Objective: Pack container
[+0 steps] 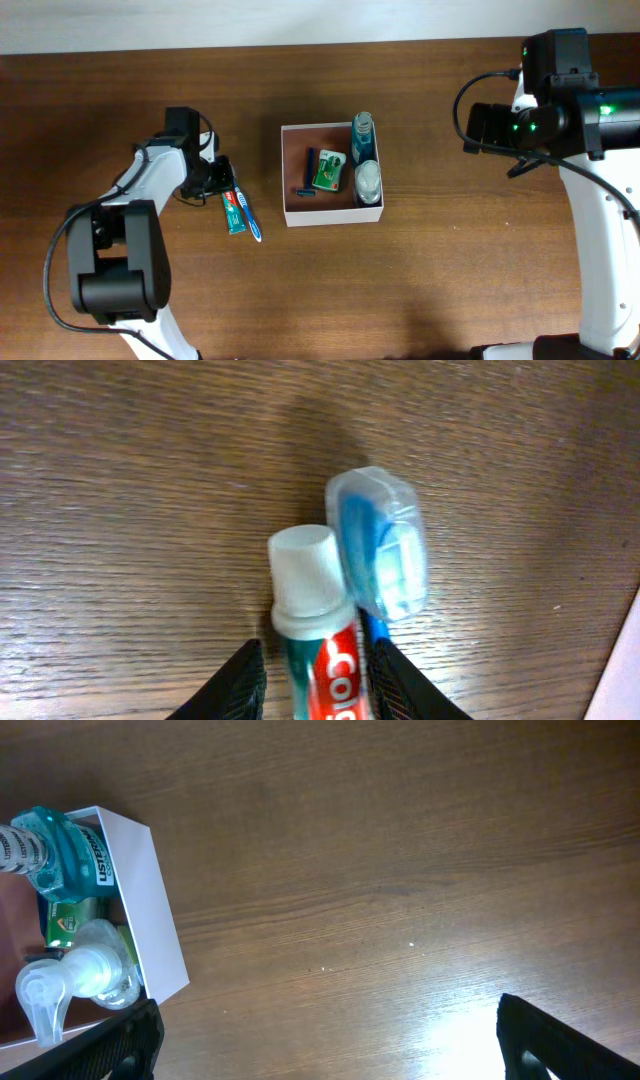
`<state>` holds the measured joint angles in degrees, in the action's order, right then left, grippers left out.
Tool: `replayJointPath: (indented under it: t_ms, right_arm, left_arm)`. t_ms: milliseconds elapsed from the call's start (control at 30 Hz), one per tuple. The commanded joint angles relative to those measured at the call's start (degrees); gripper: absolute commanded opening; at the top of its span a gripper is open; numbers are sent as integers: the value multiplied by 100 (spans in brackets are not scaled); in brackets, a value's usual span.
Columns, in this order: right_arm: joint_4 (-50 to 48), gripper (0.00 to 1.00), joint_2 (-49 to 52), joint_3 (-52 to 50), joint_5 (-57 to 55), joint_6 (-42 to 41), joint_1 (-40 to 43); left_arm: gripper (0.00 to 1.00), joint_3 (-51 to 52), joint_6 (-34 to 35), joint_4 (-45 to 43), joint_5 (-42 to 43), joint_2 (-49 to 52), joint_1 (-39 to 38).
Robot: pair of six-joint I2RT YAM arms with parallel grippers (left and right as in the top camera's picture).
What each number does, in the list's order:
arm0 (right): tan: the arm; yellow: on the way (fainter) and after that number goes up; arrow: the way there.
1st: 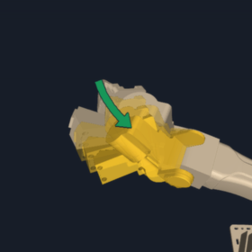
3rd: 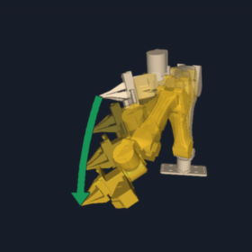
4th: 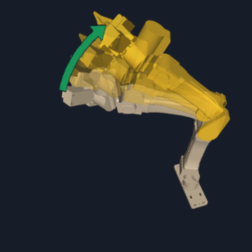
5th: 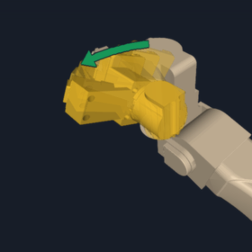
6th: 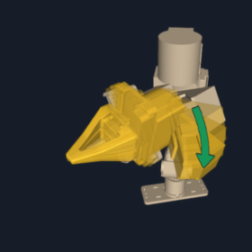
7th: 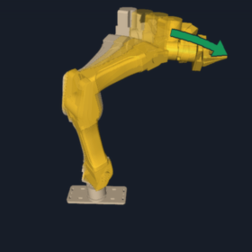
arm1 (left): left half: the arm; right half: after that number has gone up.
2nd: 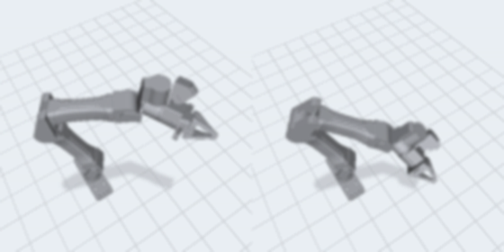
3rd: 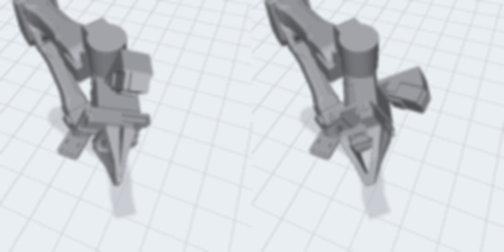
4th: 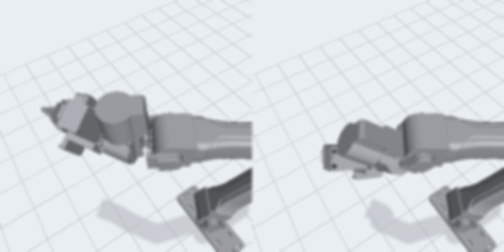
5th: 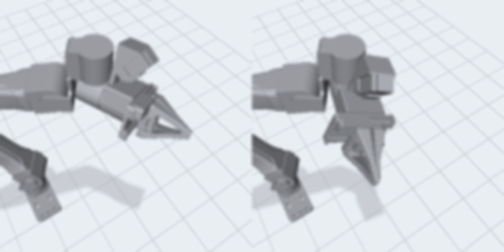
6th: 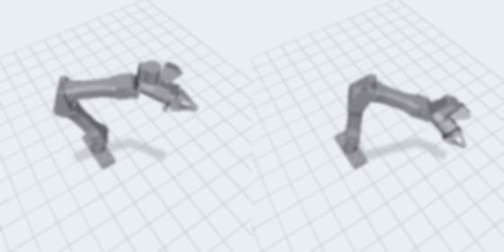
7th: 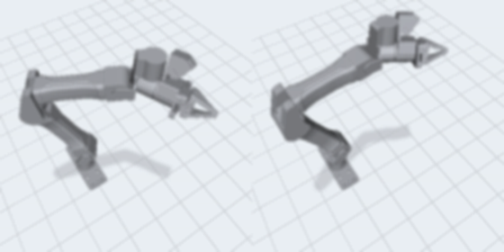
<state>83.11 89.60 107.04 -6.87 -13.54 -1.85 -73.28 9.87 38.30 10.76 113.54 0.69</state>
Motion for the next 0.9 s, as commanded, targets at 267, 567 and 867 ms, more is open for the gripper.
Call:
replayJointPath:
  t_ms: [267, 567, 867]
  right_arm:
    - [-15, 98, -74, 52, -92, -20, 42]
    - [-15, 98, -74, 52, -92, -20, 42]
    - [-15, 98, -74, 52, -92, -20, 42]
  left_arm:
    - [28, 50, -50, 168, 127, 79, 61]
    - [29, 48, 76, 570, -363, 79, 46]
    - [29, -24, 249, 584, -1224, 74, -361]
